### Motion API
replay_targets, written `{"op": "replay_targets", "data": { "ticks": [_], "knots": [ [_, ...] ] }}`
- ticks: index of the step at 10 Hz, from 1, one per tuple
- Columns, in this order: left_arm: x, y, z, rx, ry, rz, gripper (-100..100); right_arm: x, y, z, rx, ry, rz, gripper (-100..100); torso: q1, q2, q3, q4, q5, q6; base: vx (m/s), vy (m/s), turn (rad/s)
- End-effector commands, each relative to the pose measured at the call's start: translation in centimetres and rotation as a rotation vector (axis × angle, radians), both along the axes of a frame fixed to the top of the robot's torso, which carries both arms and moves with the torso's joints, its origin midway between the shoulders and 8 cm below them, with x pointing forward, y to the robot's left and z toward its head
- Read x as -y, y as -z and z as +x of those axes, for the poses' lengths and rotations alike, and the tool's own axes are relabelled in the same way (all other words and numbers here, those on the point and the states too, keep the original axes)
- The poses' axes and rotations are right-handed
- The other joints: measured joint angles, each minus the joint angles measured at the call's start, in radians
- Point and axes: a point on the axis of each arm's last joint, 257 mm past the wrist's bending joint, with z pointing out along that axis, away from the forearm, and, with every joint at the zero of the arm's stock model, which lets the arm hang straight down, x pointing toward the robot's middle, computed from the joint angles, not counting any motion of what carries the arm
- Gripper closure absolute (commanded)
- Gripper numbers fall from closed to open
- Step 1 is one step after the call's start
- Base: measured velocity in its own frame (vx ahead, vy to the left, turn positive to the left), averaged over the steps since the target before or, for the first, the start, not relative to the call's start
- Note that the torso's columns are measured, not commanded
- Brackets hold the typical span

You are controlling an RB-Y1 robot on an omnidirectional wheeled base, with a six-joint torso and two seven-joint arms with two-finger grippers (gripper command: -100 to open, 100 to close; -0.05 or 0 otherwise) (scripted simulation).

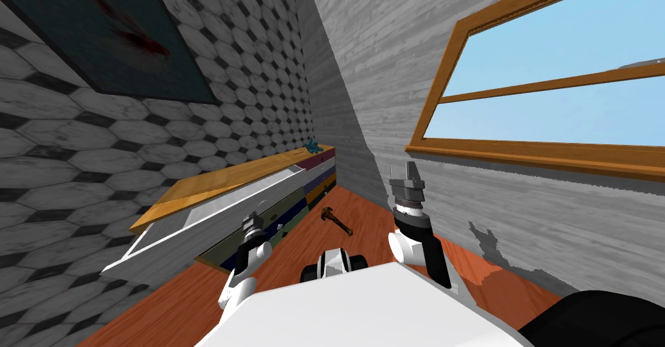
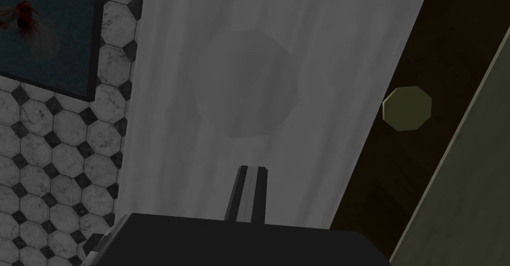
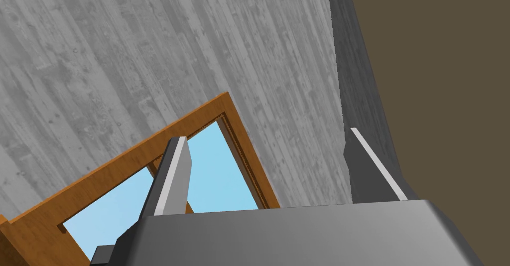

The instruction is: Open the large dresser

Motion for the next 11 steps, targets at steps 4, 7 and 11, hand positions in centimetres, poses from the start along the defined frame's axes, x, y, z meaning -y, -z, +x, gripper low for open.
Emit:
{"op": "replay_targets", "data": {
  "ticks": [4, 7, 11],
  "knots": [
    [-0.8, -0.4, 3.3, 0.010, -0.030, -0.010, 100, 0.0, 0.0, 0.0, 0.000, 0.000, 0.000, 0, 0.001, 0.000, 0.001, 0.000, 0.000, -0.001, -0.109, -0.020, -0.051],
    [-1.8, -0.4, 4.1, 0.008, -0.060, -0.009, 100, 0.0, 0.0, 0.0, 0.000, 0.000, 0.000, 0, -0.002, 0.001, 0.000, 0.000, 0.000, 0.000, -0.089, -0.021, -0.070],
    [-1.8, -1.1, 6.3, 0.022, -0.074, -0.022, 100, 0.0, 0.0, 0.0, 0.000, 0.000, 0.000, 0, 0.001, 0.000, 0.000, 0.000, 0.000, 0.000, -0.084, -0.005, -0.046]
  ]
}}
